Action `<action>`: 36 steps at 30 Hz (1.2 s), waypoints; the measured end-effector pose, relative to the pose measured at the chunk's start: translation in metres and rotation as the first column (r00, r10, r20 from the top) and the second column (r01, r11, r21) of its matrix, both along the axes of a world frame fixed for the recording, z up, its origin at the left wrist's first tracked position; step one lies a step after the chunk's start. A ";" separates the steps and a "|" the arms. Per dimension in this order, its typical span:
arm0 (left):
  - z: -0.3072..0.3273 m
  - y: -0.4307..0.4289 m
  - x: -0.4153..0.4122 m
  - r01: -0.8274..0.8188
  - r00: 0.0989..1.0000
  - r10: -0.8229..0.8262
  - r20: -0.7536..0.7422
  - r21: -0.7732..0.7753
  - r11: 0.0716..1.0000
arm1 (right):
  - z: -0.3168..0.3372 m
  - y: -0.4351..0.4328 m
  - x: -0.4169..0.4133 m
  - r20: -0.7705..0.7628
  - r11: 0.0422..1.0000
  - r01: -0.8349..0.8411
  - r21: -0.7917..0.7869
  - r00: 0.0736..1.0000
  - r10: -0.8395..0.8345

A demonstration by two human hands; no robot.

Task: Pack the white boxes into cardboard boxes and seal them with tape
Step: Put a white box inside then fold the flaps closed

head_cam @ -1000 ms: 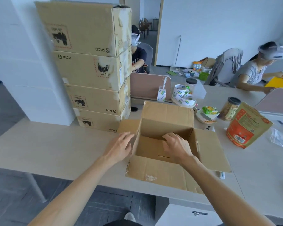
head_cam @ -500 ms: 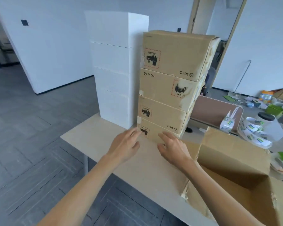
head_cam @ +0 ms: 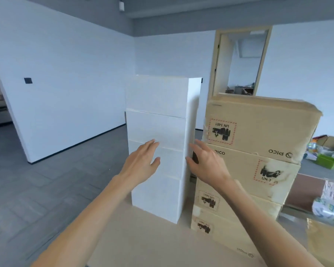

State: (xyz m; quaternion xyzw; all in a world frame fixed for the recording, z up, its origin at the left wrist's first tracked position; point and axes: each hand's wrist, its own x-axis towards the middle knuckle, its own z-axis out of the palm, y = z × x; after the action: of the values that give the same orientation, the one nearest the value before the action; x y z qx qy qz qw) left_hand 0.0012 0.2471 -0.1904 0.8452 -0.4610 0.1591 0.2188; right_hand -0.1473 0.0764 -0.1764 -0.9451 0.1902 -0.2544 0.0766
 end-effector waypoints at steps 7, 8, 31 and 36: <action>0.076 -0.054 0.107 0.032 0.997 -0.023 0.080 -0.110 0.993 | 0.059 -0.041 0.093 0.136 0.999 0.011 0.041 0.991 -0.016; 0.082 -0.058 0.122 0.015 0.998 -0.006 0.062 -0.146 0.989 | 0.063 -0.045 0.105 0.183 0.998 -0.003 0.060 0.983 -0.008; 0.118 -0.082 0.311 0.146 0.530 -0.671 -0.519 -0.724 0.674 | 0.099 -0.062 0.184 0.584 0.777 -0.342 0.528 0.810 -0.041; 0.120 -0.055 0.304 0.161 0.524 -0.721 -0.453 -0.779 0.606 | 0.106 -0.033 0.179 0.632 0.810 -0.322 0.490 0.771 -0.075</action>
State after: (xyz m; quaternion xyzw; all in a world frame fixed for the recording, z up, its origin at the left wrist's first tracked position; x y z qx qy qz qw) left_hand 0.3056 0.1919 -0.0705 0.5375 -0.4582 -0.1126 0.6989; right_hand 0.0320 0.0431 -0.0704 -0.7489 0.1554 -0.4772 0.4327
